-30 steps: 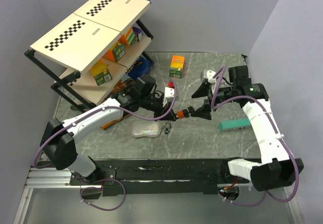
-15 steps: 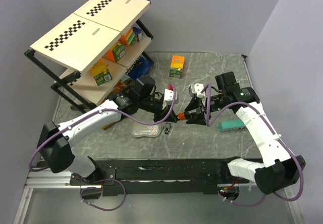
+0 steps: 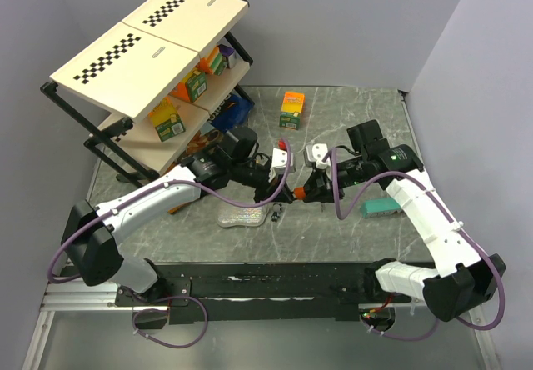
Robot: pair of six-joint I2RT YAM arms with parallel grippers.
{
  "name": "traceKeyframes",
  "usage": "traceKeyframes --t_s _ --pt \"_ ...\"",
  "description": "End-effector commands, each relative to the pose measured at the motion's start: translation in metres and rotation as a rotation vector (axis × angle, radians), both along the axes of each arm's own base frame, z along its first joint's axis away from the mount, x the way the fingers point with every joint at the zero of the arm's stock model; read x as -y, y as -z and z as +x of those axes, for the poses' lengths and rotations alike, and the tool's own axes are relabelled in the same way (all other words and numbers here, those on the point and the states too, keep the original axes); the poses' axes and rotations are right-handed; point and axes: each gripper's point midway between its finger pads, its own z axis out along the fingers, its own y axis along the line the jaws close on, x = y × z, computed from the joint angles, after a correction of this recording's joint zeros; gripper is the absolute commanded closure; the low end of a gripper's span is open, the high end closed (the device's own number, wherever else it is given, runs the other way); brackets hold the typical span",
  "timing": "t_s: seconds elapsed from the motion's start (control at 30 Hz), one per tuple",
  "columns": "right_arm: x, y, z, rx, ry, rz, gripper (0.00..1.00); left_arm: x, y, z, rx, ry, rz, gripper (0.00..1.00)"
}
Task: Lock with the key
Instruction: Lock the lock.
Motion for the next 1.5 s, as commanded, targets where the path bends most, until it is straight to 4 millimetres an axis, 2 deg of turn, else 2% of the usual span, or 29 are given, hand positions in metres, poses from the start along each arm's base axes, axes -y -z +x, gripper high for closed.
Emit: traceKeyframes --t_s 0.0,0.07,0.1,0.17,0.23,0.27,0.37,0.57,1.0,1.23,1.4,1.47 --pt "-0.005 -0.007 0.002 0.003 0.007 0.024 1.0 0.002 -0.044 0.001 0.091 -0.002 -0.098 0.87" --pt "-0.007 -0.019 0.003 -0.063 0.04 0.066 1.0 -0.003 -0.043 0.007 0.08 -0.054 -0.068 0.71" --pt "-0.009 -0.026 0.007 -0.073 0.052 0.093 1.0 -0.006 -0.042 0.01 0.077 -0.068 -0.06 0.67" --pt "-0.01 -0.044 0.009 -0.145 0.084 0.163 1.0 -0.019 -0.046 0.016 0.058 -0.093 -0.073 0.52" --pt "-0.012 -0.06 0.014 -0.132 0.091 0.222 1.0 -0.03 -0.052 0.015 0.026 -0.105 -0.098 0.46" --pt "-0.011 -0.067 0.013 -0.162 0.098 0.251 1.0 -0.035 -0.048 0.017 0.012 -0.113 -0.097 0.45" --pt "-0.013 -0.08 0.008 -0.157 0.084 0.297 1.0 -0.041 -0.049 0.007 0.025 -0.087 -0.109 0.45" --pt "-0.015 -0.09 0.002 -0.165 0.075 0.35 1.0 -0.035 -0.063 0.004 0.013 -0.07 -0.167 0.44" --pt "-0.015 -0.086 -0.005 -0.148 0.045 0.324 1.0 -0.028 -0.075 0.007 0.02 -0.099 -0.197 0.51" --pt "-0.016 -0.082 -0.007 -0.157 0.043 0.317 1.0 -0.026 -0.081 0.003 0.033 -0.089 -0.209 0.63" --pt "-0.018 -0.081 -0.008 -0.16 0.036 0.314 1.0 -0.025 -0.084 0.004 0.033 -0.099 -0.221 0.64" --pt "-0.018 -0.08 -0.007 -0.158 0.037 0.313 1.0 -0.024 -0.085 0.003 0.026 -0.098 -0.221 0.69"
